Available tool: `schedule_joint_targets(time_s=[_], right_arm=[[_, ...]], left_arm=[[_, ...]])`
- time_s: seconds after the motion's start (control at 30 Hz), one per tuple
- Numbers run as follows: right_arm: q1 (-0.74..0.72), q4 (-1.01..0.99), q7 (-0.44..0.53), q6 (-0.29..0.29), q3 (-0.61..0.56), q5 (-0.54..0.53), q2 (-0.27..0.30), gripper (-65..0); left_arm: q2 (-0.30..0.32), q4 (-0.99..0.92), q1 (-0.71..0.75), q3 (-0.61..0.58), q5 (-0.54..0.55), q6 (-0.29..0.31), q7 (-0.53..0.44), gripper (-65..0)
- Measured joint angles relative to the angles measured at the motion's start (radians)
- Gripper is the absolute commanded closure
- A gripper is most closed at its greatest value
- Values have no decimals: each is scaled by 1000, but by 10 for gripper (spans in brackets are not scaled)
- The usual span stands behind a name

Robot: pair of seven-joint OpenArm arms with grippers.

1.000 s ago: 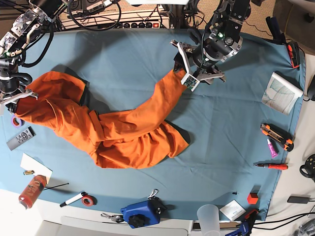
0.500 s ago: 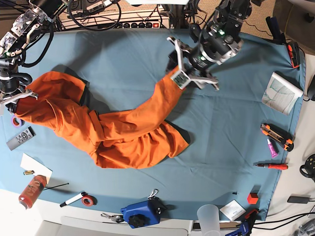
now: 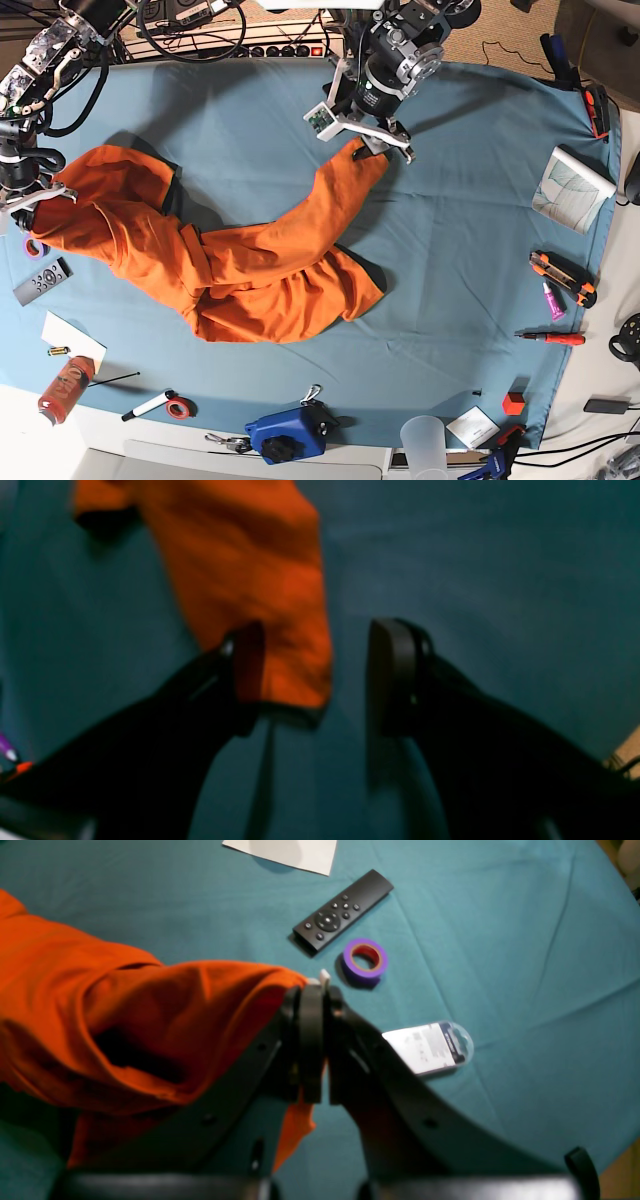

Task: Layout the t-shirt on the table in an organized manner, then fold the t-shirt properly
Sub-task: 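Grasp the shirt sleeve end with the left gripper, then stretch the shirt between both grippers and lay it down lengthwise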

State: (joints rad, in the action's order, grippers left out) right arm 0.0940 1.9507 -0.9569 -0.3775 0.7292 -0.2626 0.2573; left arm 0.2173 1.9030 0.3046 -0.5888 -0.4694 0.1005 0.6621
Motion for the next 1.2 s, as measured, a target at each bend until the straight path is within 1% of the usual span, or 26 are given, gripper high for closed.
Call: schedule_joint_targets(time_s=[0.07,0.13,0.17,0.2,0.3,0.4,0.47,0.5,0.57,0.6,0.63,0.7,0.77,0.9,1.0,1.07,1.1,1.13,1.2], right_arm=[[0,0,0,0,0,0,0,0],[0,0,0,0,0,0,0,0],[0,0,0,0,0,0,0,0],[0,0,0,0,0,0,0,0],[0,0,0,0,0,0,0,0],[0,0,0,0,0,0,0,0],[0,0,0,0,0,0,0,0],[0,0,0,0,0,0,0,0],[0,0,13,0,0,0,1,0],[0,0,27,-8,0,0,6,0],[0,0,40,-15,-1,0,17,0],[-13,0,53,-19,-1,0,46,0],[-39,0,58,-21,-1,0,82,0],[-113,0,67,-22,-1,-7,146,0],[-157,0,76,-19,-1,-12,173,0],[-175,-1,87,-18,-1,-39,175,0],[-185,-9,88,-19,-1,-69,177,0],[-200,-28,100,-23,-3,-97,178,0],[-244,-84,108,-21,-21,-107,178,0]], left_arm=[[-1,-12,-4,0,0,-10,-8,-335],[-1,-23,-10,0,3,-56,-12,-335],[-1,-26,-15,-2,3,-68,-11,-331],[-1,-30,-22,-2,3,-75,-9,-309],[0,-39,-51,-2,3,-77,19,-215],[0,-40,-59,0,18,-78,18,-127],[0,-40,-58,0,18,-77,30,-29],[0,-40,-59,-1,18,-77,37,0],[0,-40,-60,-1,3,-77,45,0],[0,-38,-61,-2,-17,-89,61,0],[0,-30,-63,-3,-35,-116,80,0],[1,3,-76,-5,-101,-195,119,0],[3,47,-118,-3,-140,-229,150,0],[2,100,-196,39,-118,-225,143,0],[2,100,-246,116,-84,-217,146,0],[2,100,-282,192,-33,-217,146,0],[2,100,-299,231,-3,-204,146,0],[2,100,-315,269,34,-186,143,0],[17,100,-345,332,134,-139,138,0]])
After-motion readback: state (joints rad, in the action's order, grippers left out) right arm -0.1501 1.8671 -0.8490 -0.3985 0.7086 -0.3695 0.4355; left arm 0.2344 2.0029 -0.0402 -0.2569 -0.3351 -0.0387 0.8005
